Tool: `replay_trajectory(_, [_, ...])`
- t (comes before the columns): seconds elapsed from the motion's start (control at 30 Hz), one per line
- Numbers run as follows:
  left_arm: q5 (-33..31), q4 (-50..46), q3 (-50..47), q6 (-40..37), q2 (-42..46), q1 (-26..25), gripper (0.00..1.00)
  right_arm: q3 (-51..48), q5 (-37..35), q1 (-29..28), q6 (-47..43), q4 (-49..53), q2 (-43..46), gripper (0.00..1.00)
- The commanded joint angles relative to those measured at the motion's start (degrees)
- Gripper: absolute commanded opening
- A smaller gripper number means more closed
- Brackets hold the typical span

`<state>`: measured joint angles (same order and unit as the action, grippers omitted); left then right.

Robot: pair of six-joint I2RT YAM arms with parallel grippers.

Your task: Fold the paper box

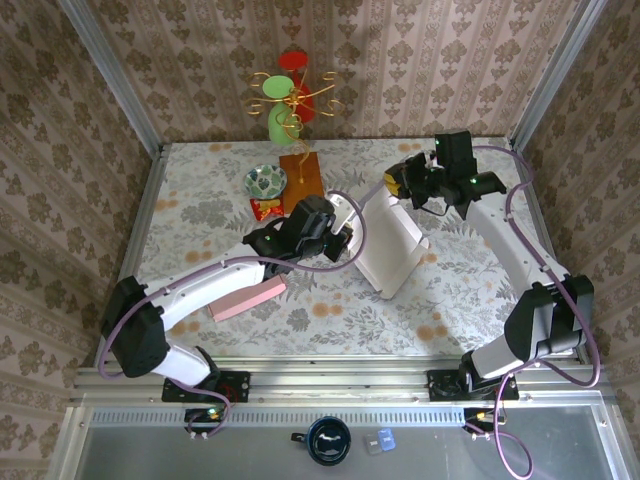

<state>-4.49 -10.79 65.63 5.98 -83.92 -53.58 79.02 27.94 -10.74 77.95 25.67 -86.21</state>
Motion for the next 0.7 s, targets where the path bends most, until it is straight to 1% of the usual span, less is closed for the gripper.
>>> replay_trajectory(0.0, [0.54, 0.25, -0.14, -1.04, 1.48, 0.28, 0.00, 1.73, 1.41, 0.20, -0.72, -0.13, -0.10, 0.15])
replay_trajectory(0.13, [0.50, 0.11, -0.21, -1.01, 1.59, 0.30, 0.00, 1.41, 0.99, 0.22, -0.46, -0.30, 0.42, 0.12])
replay_trajectory(0.17, [0.45, 0.15, -0.23, -0.97, 1.49, 0.32, 0.00, 1.31, 0.93, 0.25, -0.35, -0.28, 0.48, 0.09])
replay_trajectory(0.23, [0.47, 0.16, -0.23, -0.75, 1.44, 0.47, 0.00, 0.87, -0.15, 0.26, -0.09, -0.15, 1.12, 0.00])
replay_trajectory(0.27, [0.58, 0.15, -0.15, -0.41, 1.35, 0.57, 0.00, 0.54, -0.98, 0.20, 0.00, 0.03, 1.56, 0.00])
replay_trajectory(0.33, [1.01, -0.11, 0.11, 0.83, 1.23, 1.22, 0.24, -0.89, -3.34, -0.04, 0.49, -0.15, 2.92, 0.00])
replay_trajectory(0.4, [1.90, -0.68, 0.55, 2.15, 1.38, 2.05, 0.36, -3.71, -6.69, -0.64, 2.55, -2.28, 4.85, 0.00])
replay_trajectory(0.47, [3.29, -0.89, 0.59, 3.02, 1.90, 2.95, 0.43, -7.05, -10.81, -1.69, 5.07, -5.66, 6.06, 0.00])
replay_trajectory(0.5, [4.71, -0.72, 0.34, 3.50, 2.30, 3.44, 0.44, -8.65, -13.33, -2.26, 6.26, -7.60, 8.54, 0.00])
replay_trajectory(0.6, [10.20, 0.29, -1.39, 4.41, 4.25, 4.79, 0.52, -12.74, -22.06, -4.45, 8.86, -11.86, 10.66, 0.00])
replay_trajectory(0.67, [13.51, 0.81, -3.23, 5.28, 5.93, 5.80, 0.54, -15.92, -27.31, -6.23, 11.73, -14.76, 11.33, 0.00])
